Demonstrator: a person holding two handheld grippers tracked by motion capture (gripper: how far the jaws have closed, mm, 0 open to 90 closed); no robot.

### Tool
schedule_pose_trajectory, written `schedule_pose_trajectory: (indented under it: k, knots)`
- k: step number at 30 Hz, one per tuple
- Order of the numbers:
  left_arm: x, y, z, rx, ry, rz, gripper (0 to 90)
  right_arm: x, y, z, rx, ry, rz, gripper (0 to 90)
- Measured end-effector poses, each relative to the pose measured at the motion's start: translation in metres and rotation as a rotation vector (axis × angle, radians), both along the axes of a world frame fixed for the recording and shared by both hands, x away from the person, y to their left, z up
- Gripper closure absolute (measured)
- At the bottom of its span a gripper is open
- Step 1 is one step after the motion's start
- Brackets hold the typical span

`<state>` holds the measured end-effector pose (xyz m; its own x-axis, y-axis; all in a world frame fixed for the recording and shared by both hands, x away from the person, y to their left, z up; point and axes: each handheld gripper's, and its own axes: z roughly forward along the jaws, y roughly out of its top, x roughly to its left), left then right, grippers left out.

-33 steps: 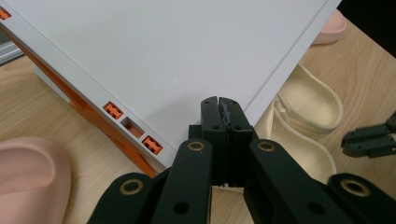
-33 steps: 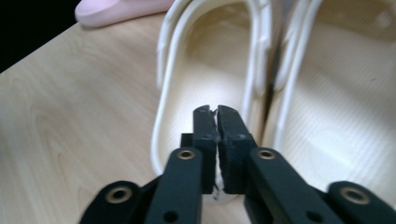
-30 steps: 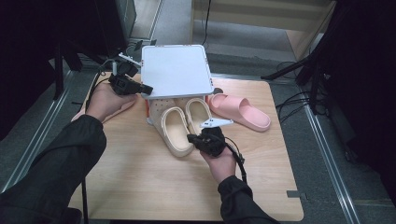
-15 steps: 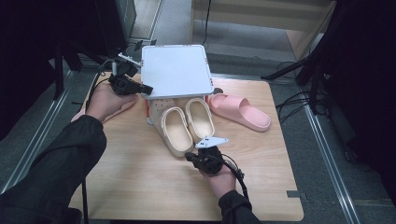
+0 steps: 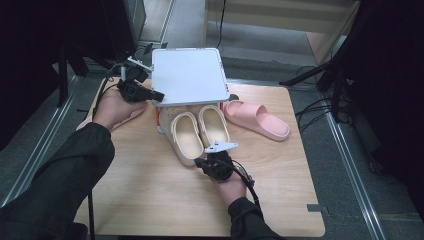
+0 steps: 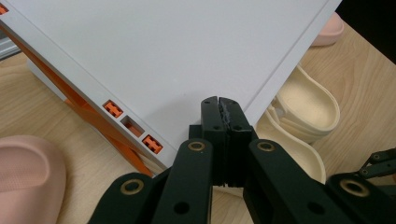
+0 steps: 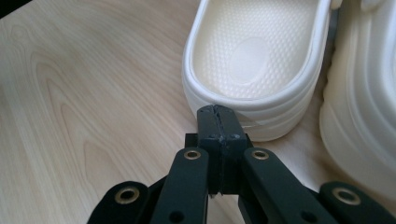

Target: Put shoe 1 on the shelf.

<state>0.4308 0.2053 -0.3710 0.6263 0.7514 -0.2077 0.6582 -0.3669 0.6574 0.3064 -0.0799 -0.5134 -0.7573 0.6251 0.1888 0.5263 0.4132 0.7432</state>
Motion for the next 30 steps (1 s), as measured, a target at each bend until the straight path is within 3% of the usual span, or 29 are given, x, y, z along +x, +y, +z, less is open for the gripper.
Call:
schedule_pose_trajectory:
  k: [6,10,13,17,23,25,30]
  knots:
    - [0.000,0.000,0.000,-0.003,0.004,0.004,89.8,0.013,0.018,0.009,0.013,-0.022,-0.015,90.0]
    - [0.000,0.000,0.000,-0.009,0.014,0.008,89.8,0.029,0.032,0.008,0.002,-0.005,-0.045,90.0]
    - [0.002,0.002,0.000,-0.022,0.026,0.008,89.8,0.041,0.038,0.007,0.040,0.020,-0.072,90.0]
    - [0.001,0.002,-0.001,-0.016,0.010,0.002,89.8,0.054,0.051,0.007,0.011,0.003,-0.080,90.0]
    - [0.000,0.003,-0.001,-0.025,0.011,0.007,89.8,0.075,0.064,0.007,0.024,-0.002,-0.124,90.0]
    - [0.000,0.003,-0.001,-0.021,0.009,0.006,89.8,0.082,0.068,0.007,0.003,-0.033,-0.119,90.0]
    - [0.000,0.003,0.000,-0.011,0.005,0.003,89.7,0.093,0.072,0.005,0.022,-0.014,-0.132,90.0]
